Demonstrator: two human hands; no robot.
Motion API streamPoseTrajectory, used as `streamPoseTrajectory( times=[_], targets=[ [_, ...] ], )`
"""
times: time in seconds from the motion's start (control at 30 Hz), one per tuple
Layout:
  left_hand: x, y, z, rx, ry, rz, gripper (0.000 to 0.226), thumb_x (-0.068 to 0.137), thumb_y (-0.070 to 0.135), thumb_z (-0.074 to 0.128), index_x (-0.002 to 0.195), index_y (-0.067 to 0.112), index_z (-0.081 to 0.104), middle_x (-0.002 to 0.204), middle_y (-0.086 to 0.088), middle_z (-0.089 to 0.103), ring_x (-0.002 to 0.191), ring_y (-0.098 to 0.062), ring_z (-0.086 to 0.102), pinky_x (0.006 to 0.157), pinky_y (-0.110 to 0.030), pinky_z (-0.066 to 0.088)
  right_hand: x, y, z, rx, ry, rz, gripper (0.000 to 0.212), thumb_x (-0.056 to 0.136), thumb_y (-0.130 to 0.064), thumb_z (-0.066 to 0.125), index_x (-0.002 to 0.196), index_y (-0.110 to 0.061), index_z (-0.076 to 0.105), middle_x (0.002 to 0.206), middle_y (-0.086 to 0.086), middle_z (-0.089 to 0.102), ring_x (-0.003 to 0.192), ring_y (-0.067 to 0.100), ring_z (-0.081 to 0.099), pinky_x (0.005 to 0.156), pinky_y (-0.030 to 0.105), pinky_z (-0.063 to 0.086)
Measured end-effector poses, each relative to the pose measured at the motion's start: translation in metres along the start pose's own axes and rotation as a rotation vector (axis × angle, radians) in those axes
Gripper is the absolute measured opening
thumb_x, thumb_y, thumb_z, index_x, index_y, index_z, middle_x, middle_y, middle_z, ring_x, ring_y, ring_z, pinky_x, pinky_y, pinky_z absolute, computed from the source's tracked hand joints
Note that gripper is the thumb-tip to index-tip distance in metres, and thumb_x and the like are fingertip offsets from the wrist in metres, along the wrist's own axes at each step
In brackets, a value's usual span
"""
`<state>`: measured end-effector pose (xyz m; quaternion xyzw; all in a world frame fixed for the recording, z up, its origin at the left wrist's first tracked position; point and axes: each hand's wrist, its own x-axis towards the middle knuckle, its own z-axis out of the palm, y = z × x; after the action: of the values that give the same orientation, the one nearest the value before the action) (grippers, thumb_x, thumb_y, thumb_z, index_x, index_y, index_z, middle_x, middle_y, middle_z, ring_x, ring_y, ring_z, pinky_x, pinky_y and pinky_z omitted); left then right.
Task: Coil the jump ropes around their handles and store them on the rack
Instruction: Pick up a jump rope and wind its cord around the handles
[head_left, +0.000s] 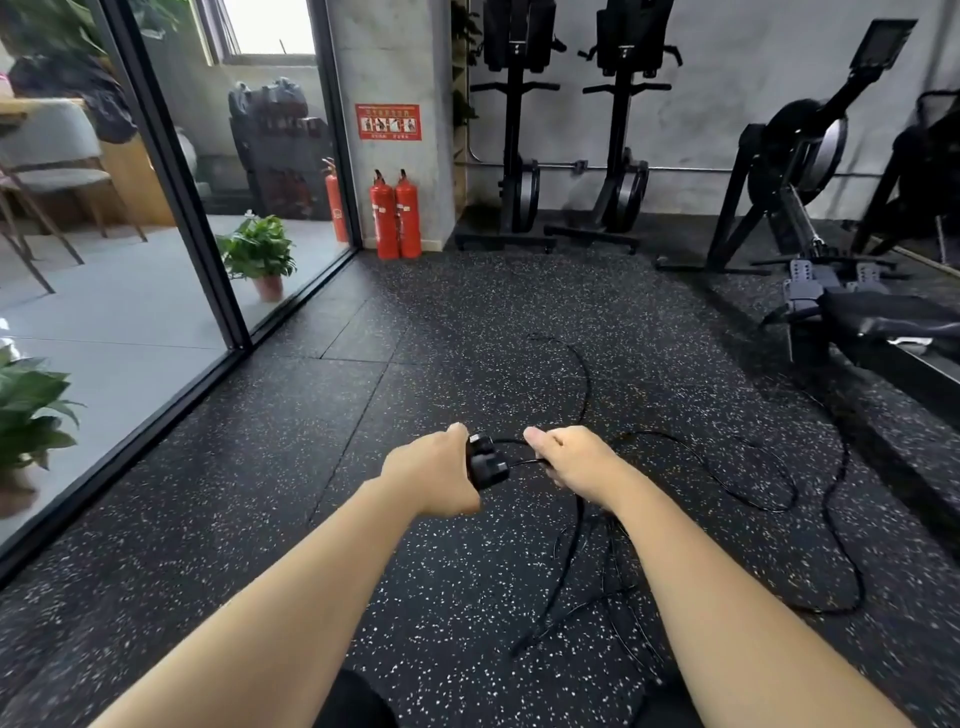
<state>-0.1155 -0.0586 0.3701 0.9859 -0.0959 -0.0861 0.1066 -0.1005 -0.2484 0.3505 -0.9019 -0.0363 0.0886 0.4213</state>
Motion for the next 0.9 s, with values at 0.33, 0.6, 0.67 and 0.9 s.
streamPoseTrajectory(
  times=[0.33, 0.6, 0.67, 0.9],
  targets=[
    [0.000, 0.006, 0.026, -0.356, -0.067, -0.004, 0.051, 0.077, 0.022, 0.067, 0.119, 0.024, 0.039, 0.088, 0.008, 0.054, 0.082, -0.024, 0.058, 0.070, -0.033, 0.046, 0.008, 0.018, 0.017, 0.042, 0.375, -0.061, 0.050, 0.099, -0.045, 0.044, 0.059, -0.014, 0.042, 0.052, -0.002, 0.042, 0.054, 0.019, 0.039, 0.058, 0.036, 0.035],
    [0.005, 0.000, 0.043, -0.336, -0.153, 0.009, 0.049, 0.082, 0.017, 0.059, 0.124, 0.027, 0.036, 0.098, 0.000, 0.055, 0.085, -0.023, 0.053, 0.068, -0.033, 0.042, 0.010, 0.036, 0.023, 0.133, 0.467, -0.043, 0.049, 0.097, -0.044, 0.048, 0.057, -0.015, 0.046, 0.051, -0.001, 0.047, 0.053, 0.018, 0.044, 0.061, 0.041, 0.045],
    [0.007, -0.004, 0.049, -0.385, -0.140, -0.035, 0.043, 0.081, 0.018, 0.061, 0.118, 0.022, 0.041, 0.100, -0.001, 0.056, 0.084, -0.023, 0.056, 0.068, -0.035, 0.044, 0.011, 0.039, 0.020, 0.146, 0.338, -0.044, 0.050, 0.096, -0.043, 0.051, 0.057, -0.013, 0.049, 0.051, 0.001, 0.046, 0.052, 0.019, 0.044, 0.061, 0.039, 0.046],
    [0.015, -0.015, 0.049, -0.398, -0.043, -0.127, 0.053, 0.060, 0.029, 0.069, 0.108, 0.026, 0.045, 0.100, 0.004, 0.055, 0.089, -0.020, 0.057, 0.066, -0.032, 0.047, 0.020, 0.041, 0.020, 0.055, 0.028, 0.029, 0.052, 0.095, -0.042, 0.054, 0.068, 0.002, 0.055, 0.060, 0.002, 0.060, 0.055, 0.015, 0.050, 0.063, 0.035, 0.046]
  ],
)
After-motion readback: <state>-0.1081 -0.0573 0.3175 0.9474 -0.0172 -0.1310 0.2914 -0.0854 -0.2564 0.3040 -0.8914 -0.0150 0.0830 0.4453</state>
